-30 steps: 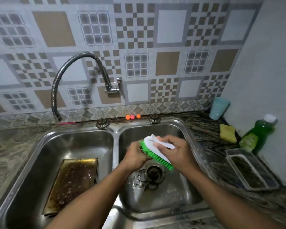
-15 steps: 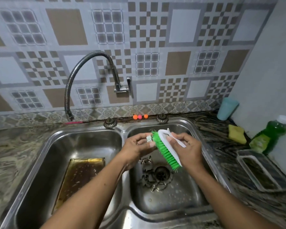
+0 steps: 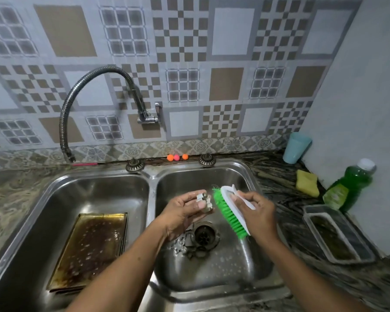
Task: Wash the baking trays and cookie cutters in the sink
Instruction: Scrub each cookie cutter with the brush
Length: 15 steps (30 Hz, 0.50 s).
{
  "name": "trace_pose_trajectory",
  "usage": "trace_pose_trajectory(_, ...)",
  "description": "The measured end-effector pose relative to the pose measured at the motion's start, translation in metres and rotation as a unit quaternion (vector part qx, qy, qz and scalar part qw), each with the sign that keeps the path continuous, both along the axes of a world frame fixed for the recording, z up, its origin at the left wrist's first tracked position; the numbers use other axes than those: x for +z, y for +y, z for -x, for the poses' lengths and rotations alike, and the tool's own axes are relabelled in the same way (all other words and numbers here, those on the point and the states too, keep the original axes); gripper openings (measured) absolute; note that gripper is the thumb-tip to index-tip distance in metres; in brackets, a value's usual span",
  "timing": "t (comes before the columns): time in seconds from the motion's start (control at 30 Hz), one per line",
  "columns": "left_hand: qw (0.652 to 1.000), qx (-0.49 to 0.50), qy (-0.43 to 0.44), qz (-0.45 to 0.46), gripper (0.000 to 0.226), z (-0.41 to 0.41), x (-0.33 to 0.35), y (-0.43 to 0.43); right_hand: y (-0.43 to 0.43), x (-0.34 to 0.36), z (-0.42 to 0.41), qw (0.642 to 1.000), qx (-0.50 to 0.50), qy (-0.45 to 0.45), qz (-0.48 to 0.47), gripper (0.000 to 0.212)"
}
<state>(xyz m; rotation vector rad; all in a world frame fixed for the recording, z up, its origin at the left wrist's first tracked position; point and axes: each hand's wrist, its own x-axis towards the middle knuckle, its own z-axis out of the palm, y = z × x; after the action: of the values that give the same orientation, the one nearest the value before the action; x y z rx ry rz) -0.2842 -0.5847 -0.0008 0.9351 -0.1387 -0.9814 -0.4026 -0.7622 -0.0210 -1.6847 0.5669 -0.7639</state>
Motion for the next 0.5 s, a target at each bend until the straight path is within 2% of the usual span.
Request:
trace_pose_trajectory(0.1, 1.0, 0.007, -0.019, -0.01, 0.049, 0.007, 0.005, -0.017, 0.001, 0.012, -0.004, 0.999, 0.039, -0.009, 0.02, 0.008)
trace_pose_trajectory(0.2, 0.999, 0.033, -0.008, -0.021, 0.051, 0.018, -0.001, -0.023, -0.027, -0.004, 0.013, 0.997, 0.036, 0.03, 0.068, 0.012)
trace_pose_trajectory(0.27, 0.999, 0.053, 0.01, -0.001, 0.051, 0.027, -0.003, -0.03, -0.043, -0.001, 0.017, 0.997, 0.02, 0.03, 0.069, 0.014)
trace_pose_trajectory(0.33, 0.998, 0.056, -0.002, 0.015, 0.051, 0.032, 0.0, -0.04, -0.035, 0.011, 0.012, 0.996, 0.049, -0.005, 0.071, 0.008)
trace_pose_trajectory(0.4, 0.998, 0.063, -0.022, 0.0, 0.051, 0.038, 0.004, -0.044, -0.032, 0.004, 0.014, 0.995, 0.077, -0.013, 0.069, 0.009)
trace_pose_trajectory(0.5, 0.996, 0.089, -0.004, -0.012, 0.053, 0.05, -0.003, -0.038, -0.054, -0.015, 0.024, 0.995, 0.07, 0.011, 0.073, 0.007)
